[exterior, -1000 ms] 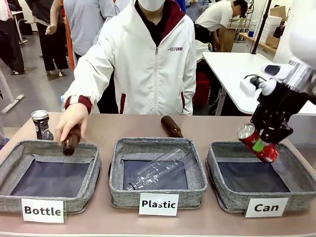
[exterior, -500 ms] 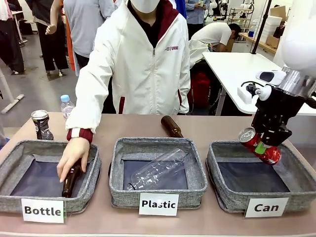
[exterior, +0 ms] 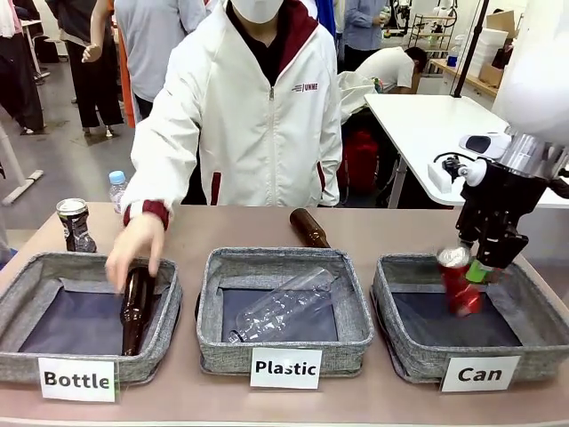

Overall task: Sort the can waste into the basket.
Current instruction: Pick up the can waste from the table and place it in the right Fabric basket.

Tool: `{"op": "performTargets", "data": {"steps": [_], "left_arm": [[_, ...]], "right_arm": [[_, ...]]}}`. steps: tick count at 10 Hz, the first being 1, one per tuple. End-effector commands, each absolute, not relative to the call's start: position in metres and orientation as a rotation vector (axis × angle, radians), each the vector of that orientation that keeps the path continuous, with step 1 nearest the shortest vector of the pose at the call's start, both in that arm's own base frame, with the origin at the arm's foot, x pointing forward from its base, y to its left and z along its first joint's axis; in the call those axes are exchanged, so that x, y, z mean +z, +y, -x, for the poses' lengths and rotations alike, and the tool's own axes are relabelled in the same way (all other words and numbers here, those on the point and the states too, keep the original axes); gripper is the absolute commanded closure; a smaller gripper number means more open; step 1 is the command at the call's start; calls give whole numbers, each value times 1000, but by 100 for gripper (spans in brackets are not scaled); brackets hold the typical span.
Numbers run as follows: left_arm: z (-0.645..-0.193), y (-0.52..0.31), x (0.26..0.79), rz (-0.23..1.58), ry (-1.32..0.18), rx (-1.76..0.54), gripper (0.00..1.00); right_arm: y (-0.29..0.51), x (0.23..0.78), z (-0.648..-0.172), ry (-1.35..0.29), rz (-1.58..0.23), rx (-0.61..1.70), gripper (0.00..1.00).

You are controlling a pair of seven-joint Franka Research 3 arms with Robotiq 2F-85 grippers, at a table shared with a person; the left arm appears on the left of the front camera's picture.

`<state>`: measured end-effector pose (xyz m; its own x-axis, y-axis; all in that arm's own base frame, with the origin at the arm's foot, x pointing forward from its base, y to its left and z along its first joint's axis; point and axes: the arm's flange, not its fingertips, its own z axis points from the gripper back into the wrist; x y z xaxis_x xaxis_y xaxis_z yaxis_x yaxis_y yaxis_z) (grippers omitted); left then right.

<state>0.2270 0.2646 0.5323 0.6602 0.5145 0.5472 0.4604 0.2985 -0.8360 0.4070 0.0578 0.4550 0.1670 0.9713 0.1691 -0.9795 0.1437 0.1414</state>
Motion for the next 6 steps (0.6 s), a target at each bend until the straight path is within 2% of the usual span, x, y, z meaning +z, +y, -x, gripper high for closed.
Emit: {"op": "performTargets", "data": {"steps": [1,4,5,6], "left_arm": [[-229,250,537,1332,-948,57,0],[-231,240,535,1355,-934,46,0],[-232,233,534,1368,-928,26,0],[-235,225,535,1389,-918,-18,0]], "right_arm": [[61,459,-412,-1,-215,1381,0],[58,460,-415,-23,-277,1384,0],[53,461,-418,-81,-341,1381,0],[40,466,-423,-203,-502,1349,0]]}}
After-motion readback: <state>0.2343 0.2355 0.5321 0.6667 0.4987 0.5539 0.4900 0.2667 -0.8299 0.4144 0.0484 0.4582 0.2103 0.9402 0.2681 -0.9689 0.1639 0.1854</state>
